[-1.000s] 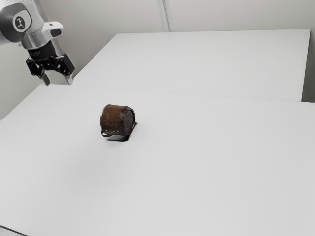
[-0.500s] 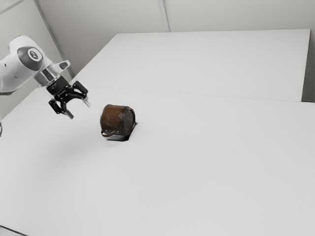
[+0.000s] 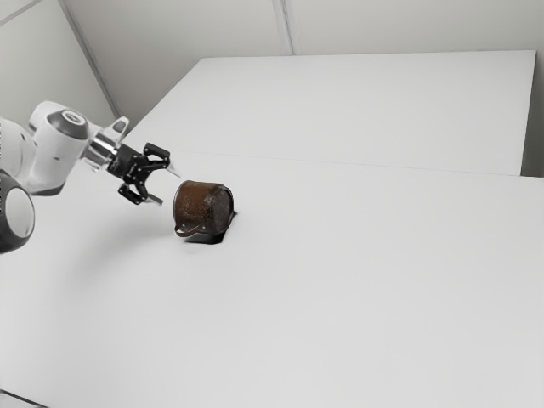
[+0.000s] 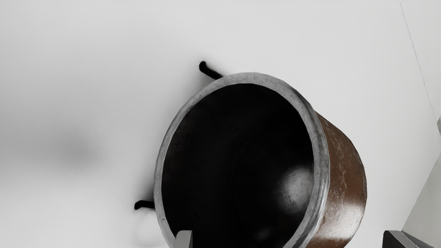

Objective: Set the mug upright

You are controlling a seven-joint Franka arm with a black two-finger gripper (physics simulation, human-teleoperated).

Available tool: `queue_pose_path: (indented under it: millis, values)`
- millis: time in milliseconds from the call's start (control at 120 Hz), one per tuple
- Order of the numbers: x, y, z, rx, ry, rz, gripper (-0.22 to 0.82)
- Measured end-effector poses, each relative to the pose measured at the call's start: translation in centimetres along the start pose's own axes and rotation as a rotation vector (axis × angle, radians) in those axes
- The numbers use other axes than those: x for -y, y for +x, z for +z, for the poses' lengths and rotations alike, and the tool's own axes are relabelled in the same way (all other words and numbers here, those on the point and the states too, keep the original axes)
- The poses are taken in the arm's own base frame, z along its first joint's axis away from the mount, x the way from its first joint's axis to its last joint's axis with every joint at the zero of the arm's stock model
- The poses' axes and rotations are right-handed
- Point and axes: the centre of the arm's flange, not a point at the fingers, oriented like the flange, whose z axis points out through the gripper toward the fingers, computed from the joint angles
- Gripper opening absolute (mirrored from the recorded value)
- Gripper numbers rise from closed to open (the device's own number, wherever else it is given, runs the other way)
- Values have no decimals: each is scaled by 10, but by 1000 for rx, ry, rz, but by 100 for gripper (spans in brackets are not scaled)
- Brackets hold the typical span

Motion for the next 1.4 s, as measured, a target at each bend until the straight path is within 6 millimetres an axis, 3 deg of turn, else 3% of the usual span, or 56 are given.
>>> queue_pose_path:
  millis: [200,475,533,700,842,967,1158,1325,1400]
  values:
    - [11,11,23,-3,-109,-30,60]
    - [4,13,42,-11,-231,-37,60]
    - [3,14,43,-12,-239,-32,51]
    - [-2,14,48,-18,-239,-17,12]
    - [-6,14,51,-24,-239,-7,-3]
    - [-22,13,62,-28,-244,15,-9]
    - [-37,8,60,-43,-198,52,-13]
    - [-99,-30,43,-10,94,255,-14]
    - [-125,-53,44,15,245,349,-14]
